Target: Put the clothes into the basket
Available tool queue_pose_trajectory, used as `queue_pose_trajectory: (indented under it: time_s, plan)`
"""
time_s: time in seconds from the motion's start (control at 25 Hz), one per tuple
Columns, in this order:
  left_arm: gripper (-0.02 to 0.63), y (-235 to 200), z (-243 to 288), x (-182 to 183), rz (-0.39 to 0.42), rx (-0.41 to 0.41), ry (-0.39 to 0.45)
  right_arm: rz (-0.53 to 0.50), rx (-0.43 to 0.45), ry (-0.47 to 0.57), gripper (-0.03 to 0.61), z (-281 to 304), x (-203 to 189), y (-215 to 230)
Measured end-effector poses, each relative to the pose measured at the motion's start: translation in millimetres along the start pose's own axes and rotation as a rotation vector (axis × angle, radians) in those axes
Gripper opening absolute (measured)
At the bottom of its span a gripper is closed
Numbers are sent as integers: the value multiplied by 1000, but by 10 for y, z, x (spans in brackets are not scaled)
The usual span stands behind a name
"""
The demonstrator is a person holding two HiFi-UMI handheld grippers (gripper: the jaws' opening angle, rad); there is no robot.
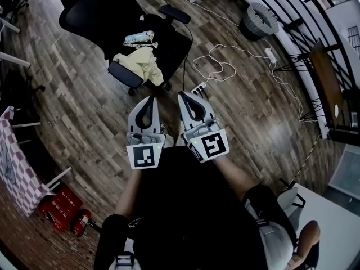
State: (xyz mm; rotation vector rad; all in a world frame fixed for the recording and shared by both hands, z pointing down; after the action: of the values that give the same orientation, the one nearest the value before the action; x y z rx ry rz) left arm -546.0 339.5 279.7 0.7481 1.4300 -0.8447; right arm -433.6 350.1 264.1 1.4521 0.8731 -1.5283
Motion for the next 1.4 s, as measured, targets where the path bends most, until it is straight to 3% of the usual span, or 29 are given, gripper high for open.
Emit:
queue_pose_trajectory:
  time_s: [0.28, 0.52, 1.04, 1.4]
  plan:
    - [14, -180, 192, -18, -3, 25, -11, 5, 14, -30, 9, 260, -46, 127]
    - [14, -313, 483, -61, -11, 82, -16, -1, 86, -81, 9, 615, -172, 282]
    - [13, -457, 1503, -328, -30, 315, -69, 10, 313, -240, 9, 1695, -496, 1115]
    - [13, -574, 1867, -603, -65, 482, -69, 37, 408, -366, 11, 2233, -1156, 1387]
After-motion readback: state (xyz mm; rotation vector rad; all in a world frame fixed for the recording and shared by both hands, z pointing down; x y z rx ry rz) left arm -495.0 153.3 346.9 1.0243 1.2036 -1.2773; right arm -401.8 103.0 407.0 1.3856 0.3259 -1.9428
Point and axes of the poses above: the fingertips, and each gripper's own axes: z forward along the fingers, y to its right, x out of its top, the point moved 4 cm from there along -z, backward along the fingers
